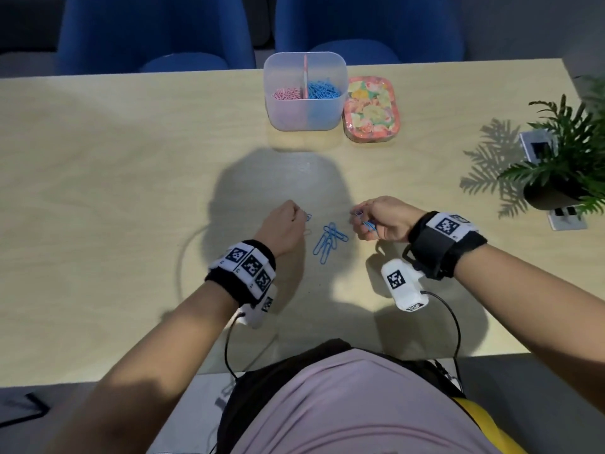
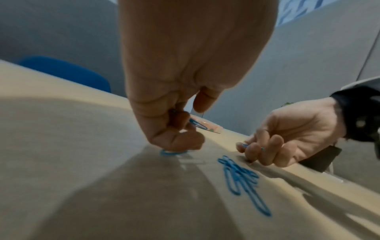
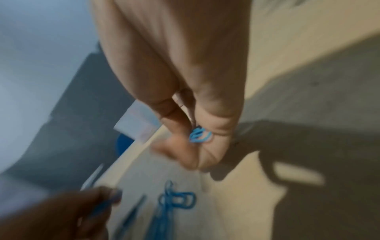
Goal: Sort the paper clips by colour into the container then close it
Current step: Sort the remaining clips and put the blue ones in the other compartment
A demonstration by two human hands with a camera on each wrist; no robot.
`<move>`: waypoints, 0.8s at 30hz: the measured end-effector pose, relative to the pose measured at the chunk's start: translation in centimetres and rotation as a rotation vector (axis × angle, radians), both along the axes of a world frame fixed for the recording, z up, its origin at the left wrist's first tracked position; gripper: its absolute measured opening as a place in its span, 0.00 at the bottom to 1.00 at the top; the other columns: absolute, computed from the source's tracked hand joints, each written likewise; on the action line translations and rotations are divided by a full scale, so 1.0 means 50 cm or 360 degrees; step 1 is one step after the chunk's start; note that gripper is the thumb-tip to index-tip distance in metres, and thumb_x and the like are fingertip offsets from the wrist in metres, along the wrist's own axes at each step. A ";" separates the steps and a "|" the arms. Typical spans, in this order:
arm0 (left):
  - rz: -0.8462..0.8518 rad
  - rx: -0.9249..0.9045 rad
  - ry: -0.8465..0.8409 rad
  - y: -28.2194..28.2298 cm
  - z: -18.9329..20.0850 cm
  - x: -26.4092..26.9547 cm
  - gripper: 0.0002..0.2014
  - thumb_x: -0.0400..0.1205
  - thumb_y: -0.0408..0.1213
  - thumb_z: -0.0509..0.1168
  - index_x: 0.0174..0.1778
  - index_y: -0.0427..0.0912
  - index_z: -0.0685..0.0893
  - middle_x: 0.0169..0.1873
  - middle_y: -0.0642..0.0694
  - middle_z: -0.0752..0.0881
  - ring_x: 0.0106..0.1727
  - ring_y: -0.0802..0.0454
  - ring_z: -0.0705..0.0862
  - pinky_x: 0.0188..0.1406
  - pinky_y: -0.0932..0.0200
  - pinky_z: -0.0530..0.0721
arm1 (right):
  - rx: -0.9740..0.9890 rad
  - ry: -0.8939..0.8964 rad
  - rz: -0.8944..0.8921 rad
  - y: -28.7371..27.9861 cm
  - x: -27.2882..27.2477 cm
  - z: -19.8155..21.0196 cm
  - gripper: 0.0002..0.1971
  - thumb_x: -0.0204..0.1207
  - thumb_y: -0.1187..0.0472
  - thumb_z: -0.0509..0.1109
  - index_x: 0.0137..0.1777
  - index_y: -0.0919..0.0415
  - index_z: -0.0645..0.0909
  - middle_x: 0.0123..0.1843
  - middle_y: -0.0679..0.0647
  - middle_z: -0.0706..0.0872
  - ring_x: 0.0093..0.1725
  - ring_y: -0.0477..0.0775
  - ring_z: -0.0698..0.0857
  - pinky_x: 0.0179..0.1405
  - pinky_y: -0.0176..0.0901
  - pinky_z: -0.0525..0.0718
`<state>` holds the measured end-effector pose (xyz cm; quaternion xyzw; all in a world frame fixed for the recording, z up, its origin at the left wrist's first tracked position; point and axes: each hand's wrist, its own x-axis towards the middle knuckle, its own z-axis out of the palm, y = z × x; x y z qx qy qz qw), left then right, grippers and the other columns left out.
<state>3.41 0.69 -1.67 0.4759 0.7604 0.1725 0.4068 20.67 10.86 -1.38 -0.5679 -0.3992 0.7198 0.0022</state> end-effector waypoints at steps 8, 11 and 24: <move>-0.0442 -0.0041 0.0705 -0.006 -0.035 0.027 0.46 0.61 0.67 0.72 0.61 0.36 0.67 0.57 0.41 0.72 0.59 0.43 0.72 0.59 0.49 0.77 | 0.1223 -0.1003 0.1050 -0.075 -0.026 -0.007 0.23 0.64 0.42 0.77 0.48 0.59 0.77 0.43 0.52 0.79 0.44 0.58 0.79 0.41 0.45 0.73; -0.0409 0.0035 0.0711 0.006 -0.041 0.025 0.33 0.73 0.57 0.69 0.62 0.34 0.68 0.59 0.38 0.74 0.61 0.41 0.74 0.58 0.49 0.77 | 0.1252 -0.1057 0.1001 -0.065 -0.045 -0.003 0.14 0.70 0.55 0.74 0.50 0.62 0.80 0.49 0.56 0.85 0.49 0.62 0.84 0.43 0.45 0.78; -0.0691 0.0152 0.0922 0.041 -0.050 -0.020 0.18 0.82 0.43 0.60 0.61 0.33 0.75 0.61 0.37 0.75 0.64 0.41 0.73 0.61 0.52 0.73 | 0.1318 -0.0830 0.0982 -0.067 -0.052 -0.003 0.04 0.70 0.66 0.67 0.43 0.61 0.81 0.43 0.56 0.83 0.42 0.59 0.80 0.40 0.42 0.74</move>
